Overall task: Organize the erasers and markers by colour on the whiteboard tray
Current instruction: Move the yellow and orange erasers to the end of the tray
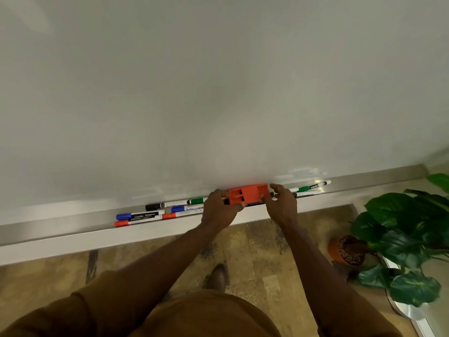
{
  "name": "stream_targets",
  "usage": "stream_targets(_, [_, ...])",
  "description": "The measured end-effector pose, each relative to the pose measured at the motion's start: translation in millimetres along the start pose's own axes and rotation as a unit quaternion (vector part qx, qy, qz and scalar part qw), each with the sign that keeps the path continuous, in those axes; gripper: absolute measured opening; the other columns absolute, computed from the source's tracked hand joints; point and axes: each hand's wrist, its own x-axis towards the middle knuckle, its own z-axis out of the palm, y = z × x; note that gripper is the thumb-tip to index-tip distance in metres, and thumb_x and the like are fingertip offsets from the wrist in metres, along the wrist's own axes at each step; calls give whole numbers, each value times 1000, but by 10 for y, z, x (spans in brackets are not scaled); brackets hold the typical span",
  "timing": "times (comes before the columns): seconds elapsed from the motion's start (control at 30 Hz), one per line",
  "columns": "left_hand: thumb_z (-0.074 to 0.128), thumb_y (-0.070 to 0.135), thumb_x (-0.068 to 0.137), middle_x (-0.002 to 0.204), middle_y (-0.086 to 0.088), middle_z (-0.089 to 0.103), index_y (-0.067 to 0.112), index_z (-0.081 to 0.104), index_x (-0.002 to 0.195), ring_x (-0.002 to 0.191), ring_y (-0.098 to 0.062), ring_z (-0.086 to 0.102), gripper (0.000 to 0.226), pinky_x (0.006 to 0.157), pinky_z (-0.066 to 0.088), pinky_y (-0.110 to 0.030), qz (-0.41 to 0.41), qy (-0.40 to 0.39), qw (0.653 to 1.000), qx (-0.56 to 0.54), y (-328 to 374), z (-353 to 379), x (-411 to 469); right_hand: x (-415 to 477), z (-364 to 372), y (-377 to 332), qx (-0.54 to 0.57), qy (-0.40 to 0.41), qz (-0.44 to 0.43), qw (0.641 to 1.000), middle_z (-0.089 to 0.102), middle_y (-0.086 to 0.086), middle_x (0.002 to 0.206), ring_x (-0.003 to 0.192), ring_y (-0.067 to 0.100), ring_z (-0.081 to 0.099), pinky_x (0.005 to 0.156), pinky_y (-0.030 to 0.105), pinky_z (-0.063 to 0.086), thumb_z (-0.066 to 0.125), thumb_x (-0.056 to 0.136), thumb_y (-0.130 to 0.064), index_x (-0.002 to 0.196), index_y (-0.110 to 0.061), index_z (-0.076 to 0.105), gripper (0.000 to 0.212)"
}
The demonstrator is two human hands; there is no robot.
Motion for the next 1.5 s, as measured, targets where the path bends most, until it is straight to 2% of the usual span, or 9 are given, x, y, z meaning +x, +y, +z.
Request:
stream_targets(0.3, [91, 46, 74, 119, 8, 68, 26, 65, 109, 107, -14, 65, 48, 80, 49, -26, -28, 25, 997, -62, 96, 114, -65, -59, -11, -92, 84, -20, -12, 996, 73, 5, 120, 108, 22, 67, 98, 42, 54, 77, 90, -25, 132, -15, 66, 45])
stream_targets(0.43, [89, 54, 72, 126, 7, 65, 29, 62, 114, 115, -14, 63, 56, 98, 52, -33, -6, 40, 997, -71, 110, 5, -186, -210, -12, -247, 77, 0, -47, 996, 68, 7, 127, 113, 25, 63, 102, 45, 52, 77, 91, -31, 136, -14, 63, 50])
stream_targets(0.6, [86, 57, 75, 132, 9, 59, 28, 61, 125, 119, -12, 56, 63, 100, 50, -33, 41, 89, 994, -56, -2, -391, -417, -545, 86, -602, 123, -19, -63, 990, 70, 0, 122, 109, 20, 65, 98, 39, 53, 80, 88, -30, 132, -21, 65, 48])
stream_targets(0.7, [76, 69, 65, 124, 11, 61, 30, 63, 122, 117, -12, 57, 70, 100, 52, -37, 81, 145, 985, -33, -223, -756, -554, -777, 294, -853, 135, -56, -82, 986, 71, -3, 119, 104, 14, 66, 85, 20, 49, 81, 88, -28, 128, -22, 66, 44])
stream_targets(0.83, [83, 57, 72, 124, 13, 61, 31, 61, 123, 117, -11, 57, 61, 98, 49, -26, 74, 204, 976, -28, -542, -1352, -697, -1123, 699, -1243, 159, -125, -101, 974, 71, -8, 116, 96, -5, 64, 69, -1, 43, 82, 86, -27, 126, -24, 67, 43])
stream_targets(0.9, [85, 49, 73, 121, 12, 63, 29, 63, 119, 113, -10, 57, 55, 89, 42, -10, 65, 236, 969, -30, -698, -1670, -758, -1297, 923, -1454, 170, -152, -114, 967, 72, -11, 114, 98, -5, 66, 70, 1, 45, 84, 84, -27, 125, -26, 67, 44])
stream_targets(0.97, [82, 52, 71, 119, 11, 62, 28, 63, 115, 111, -11, 55, 54, 84, 37, -8, 46, 267, 962, -21, -862, -1991, -819, -1467, 1149, -1684, 185, -179, -122, 958, 72, -13, 112, 100, -1, 67, 74, 7, 49, 85, 83, -24, 124, -27, 66, 46])
stream_targets(1.37, [75, 57, 66, 123, -5, 63, 14, 61, 124, 110, -23, 57, 73, 90, 51, -40, -37, 375, 924, 70, -1833, -3780, -1014, -2296, 2593, -2964, 177, -328, -151, 916, 77, -10, 102, 96, 7, 73, 87, 37, 60, 85, 79, -29, 109, -30, 74, 32])
stream_targets(1.5, [73, 65, 66, 120, -10, 62, 12, 61, 122, 109, -29, 57, 78, 88, 51, -41, -57, 356, 924, 123, -2188, -4202, -935, -2544, 2992, -3233, 166, -347, -164, 908, 74, -11, 108, 99, 4, 70, 87, 30, 58, 86, 79, -29, 117, -29, 72, 41])
